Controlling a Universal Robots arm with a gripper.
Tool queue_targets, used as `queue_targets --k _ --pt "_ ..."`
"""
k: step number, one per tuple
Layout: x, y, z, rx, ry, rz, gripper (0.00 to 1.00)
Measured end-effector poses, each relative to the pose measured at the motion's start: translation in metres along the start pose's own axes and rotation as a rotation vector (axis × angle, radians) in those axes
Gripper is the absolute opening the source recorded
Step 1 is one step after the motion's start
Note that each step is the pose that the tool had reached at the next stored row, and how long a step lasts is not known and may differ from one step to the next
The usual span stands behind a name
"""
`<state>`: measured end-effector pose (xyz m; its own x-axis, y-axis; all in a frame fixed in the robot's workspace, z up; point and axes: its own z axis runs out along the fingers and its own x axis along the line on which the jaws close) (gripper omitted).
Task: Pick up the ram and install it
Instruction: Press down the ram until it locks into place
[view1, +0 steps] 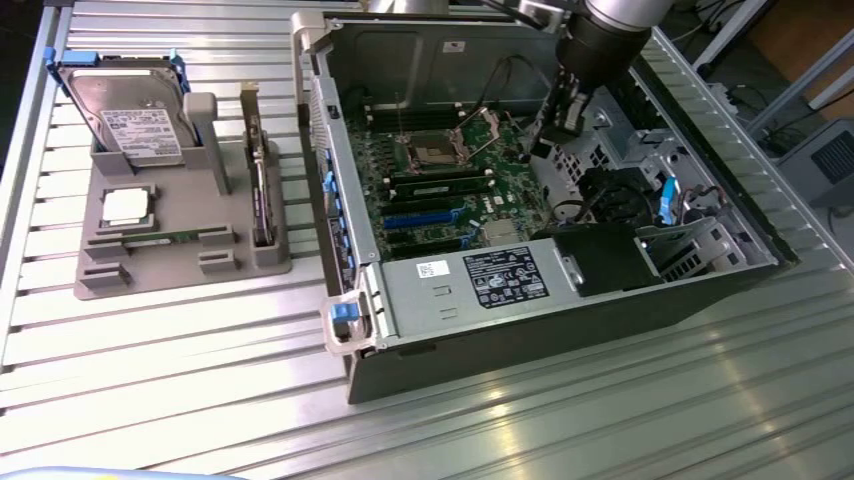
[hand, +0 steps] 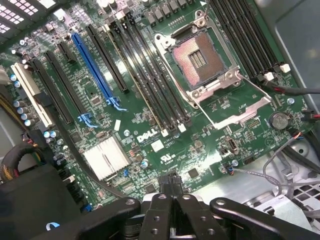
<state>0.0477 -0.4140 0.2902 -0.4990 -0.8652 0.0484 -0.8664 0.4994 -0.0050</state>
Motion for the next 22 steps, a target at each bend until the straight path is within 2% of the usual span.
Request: queue_targets --k 4,8,17,22 --pt "-0.0001 0.0001 0.0 0.0049 0.0113 0.032 0.1" --pt "-0.0002 0.0001 0.0 0.0069 0.0161 0.047 0.1" --pt "-0.0003 0.0002 0.0 0.0132 0.0319 0.1 0.1" --pt "-0.0003 0.0002 0.0 0.0158 0.0384 0.122 0.1"
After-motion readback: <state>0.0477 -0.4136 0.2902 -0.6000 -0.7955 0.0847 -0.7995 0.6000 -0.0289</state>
